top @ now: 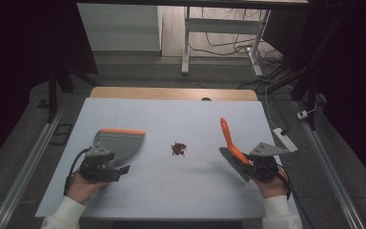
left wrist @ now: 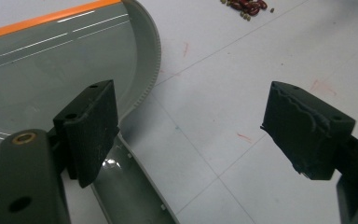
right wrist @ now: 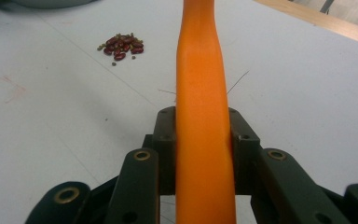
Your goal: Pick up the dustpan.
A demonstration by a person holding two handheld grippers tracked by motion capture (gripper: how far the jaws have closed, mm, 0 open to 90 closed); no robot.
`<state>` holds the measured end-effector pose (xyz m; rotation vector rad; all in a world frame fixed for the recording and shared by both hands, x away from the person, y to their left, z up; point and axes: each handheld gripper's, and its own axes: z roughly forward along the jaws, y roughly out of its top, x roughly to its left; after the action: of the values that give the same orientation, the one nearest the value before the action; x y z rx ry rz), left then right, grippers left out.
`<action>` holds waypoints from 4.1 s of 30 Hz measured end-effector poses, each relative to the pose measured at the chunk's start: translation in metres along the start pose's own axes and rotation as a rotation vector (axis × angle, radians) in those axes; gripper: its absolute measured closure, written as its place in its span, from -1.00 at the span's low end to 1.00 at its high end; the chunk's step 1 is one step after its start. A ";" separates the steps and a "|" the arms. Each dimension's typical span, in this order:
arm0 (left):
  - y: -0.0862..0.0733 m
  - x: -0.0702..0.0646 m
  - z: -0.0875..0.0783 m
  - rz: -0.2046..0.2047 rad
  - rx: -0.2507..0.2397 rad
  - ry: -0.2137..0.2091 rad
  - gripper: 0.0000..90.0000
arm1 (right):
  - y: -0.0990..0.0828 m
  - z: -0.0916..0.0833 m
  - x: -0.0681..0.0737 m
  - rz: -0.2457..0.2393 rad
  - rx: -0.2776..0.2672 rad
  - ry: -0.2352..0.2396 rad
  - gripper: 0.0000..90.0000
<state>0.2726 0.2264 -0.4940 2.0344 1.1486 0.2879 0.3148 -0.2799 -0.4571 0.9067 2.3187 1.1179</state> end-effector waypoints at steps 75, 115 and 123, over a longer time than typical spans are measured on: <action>0.018 0.005 -0.018 -0.283 0.164 0.207 -0.63 | 0.003 0.000 0.004 -0.004 -0.031 0.024 0.56; -0.003 0.033 0.030 -0.415 0.265 0.162 -0.25 | 0.000 0.005 0.005 -0.008 -0.007 0.019 0.56; -0.003 0.035 0.029 -0.426 0.251 0.159 0.11 | 0.000 0.006 0.005 -0.006 -0.005 0.019 0.56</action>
<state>0.3054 0.2405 -0.5219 1.9369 1.7544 0.0947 0.3151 -0.2735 -0.4611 0.8898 2.3318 1.1339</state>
